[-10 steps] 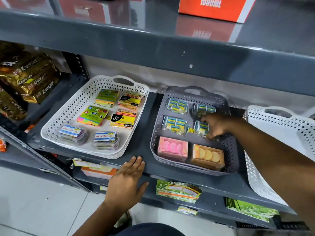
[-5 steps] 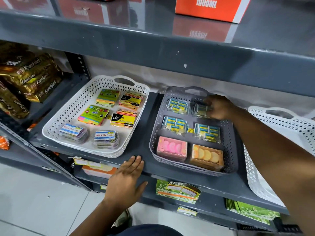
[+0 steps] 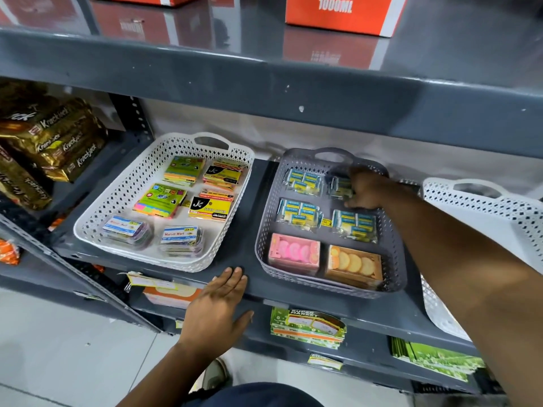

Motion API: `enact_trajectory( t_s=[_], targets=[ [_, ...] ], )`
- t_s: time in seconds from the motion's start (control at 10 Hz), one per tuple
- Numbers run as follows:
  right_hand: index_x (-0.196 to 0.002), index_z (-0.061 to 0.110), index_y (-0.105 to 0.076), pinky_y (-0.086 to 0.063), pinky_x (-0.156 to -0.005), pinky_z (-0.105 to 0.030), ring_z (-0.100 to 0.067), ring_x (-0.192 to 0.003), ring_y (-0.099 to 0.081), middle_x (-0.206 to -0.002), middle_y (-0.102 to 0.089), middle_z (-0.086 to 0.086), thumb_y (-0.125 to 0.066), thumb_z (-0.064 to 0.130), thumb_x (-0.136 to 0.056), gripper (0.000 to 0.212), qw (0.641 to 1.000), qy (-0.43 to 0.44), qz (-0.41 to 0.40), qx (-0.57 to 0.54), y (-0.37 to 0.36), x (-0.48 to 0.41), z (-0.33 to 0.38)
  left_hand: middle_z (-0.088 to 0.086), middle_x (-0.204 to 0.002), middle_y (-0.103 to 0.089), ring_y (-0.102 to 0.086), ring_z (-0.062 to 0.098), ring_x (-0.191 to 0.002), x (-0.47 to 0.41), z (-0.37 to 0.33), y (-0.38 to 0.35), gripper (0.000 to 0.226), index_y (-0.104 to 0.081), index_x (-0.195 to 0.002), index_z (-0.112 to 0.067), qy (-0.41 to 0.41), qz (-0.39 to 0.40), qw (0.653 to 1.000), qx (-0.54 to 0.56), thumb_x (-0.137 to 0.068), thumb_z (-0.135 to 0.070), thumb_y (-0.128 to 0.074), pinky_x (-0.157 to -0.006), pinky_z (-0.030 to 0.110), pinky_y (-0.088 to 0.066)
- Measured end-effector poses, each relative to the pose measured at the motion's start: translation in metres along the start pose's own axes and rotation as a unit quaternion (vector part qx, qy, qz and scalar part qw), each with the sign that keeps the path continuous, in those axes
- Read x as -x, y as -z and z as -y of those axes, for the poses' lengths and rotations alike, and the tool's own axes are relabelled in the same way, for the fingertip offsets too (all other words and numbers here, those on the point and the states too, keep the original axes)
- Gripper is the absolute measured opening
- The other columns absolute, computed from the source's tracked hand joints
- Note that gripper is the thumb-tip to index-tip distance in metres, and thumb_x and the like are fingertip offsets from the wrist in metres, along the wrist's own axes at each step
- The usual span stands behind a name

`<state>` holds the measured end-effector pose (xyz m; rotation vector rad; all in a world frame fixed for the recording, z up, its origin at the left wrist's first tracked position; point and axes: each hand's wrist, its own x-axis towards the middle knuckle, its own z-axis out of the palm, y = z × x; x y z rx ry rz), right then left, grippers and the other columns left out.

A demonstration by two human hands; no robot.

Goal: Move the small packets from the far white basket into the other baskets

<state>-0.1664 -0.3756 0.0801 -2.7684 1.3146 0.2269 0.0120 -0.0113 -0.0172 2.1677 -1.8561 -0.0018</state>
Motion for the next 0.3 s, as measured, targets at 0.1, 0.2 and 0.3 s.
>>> enact_trajectory(
  t_s=[0.1, 0.2, 0.3],
  targets=[
    [-0.139, 0.007, -0.036, -0.038, -0.105, -0.044, -0.035, -0.131, -0.041, -0.146, -0.040, -0.019, -0.064, 0.039, -0.081, 0.072, 0.997, 0.023, -0.079, 0.010, 0.000, 0.031, 0.004, 0.017, -0.131, -0.058, -0.053, 0.035, -0.122, 0.005, -0.002, -0.002, 0.065, -0.061, -0.122, -0.001, 0.003, 0.004, 1.000, 0.000, -0.072, -0.041, -0.067, -0.098, 0.051, -0.045],
    [-0.141, 0.007, -0.034, -0.031, -0.109, -0.047, -0.034, -0.136, -0.035, -0.149, -0.037, -0.018, -0.057, 0.038, -0.084, 0.068, 0.988, 0.043, -0.143, 0.041, -0.007, 0.059, 0.008, 0.018, -0.134, -0.055, -0.049, 0.036, -0.125, 0.009, -0.004, -0.001, 0.067, -0.058, -0.125, 0.001, -0.004, 0.004, 1.000, -0.006, -0.079, -0.048, -0.056, -0.100, 0.052, -0.043],
    [-0.142, 0.007, -0.031, -0.020, -0.114, -0.049, -0.032, -0.141, -0.025, -0.152, -0.031, -0.017, -0.049, 0.037, -0.088, 0.065, 0.978, 0.019, -0.200, 0.062, -0.010, 0.089, 0.018, 0.020, -0.136, -0.053, -0.044, 0.037, -0.129, 0.008, -0.010, -0.002, 0.075, -0.054, -0.128, 0.003, 0.000, 0.004, 1.000, -0.017, -0.088, -0.059, -0.037, -0.103, 0.052, -0.039]
  ],
)
